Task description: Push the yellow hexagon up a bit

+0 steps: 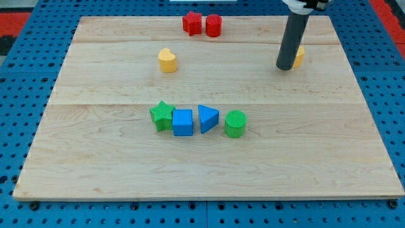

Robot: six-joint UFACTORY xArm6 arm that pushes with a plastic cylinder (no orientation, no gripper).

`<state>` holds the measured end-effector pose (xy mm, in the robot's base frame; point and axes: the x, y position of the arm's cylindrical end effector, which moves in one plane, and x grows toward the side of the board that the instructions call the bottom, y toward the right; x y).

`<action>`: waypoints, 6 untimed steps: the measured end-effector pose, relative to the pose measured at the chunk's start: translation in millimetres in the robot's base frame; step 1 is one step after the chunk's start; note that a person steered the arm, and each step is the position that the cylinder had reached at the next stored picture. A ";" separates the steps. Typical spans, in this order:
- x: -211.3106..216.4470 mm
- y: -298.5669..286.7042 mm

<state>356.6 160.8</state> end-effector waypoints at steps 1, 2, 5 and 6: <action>5.8 11.5; 2.1 11.5; -31.5 13.1; -31.5 27.8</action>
<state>325.2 188.6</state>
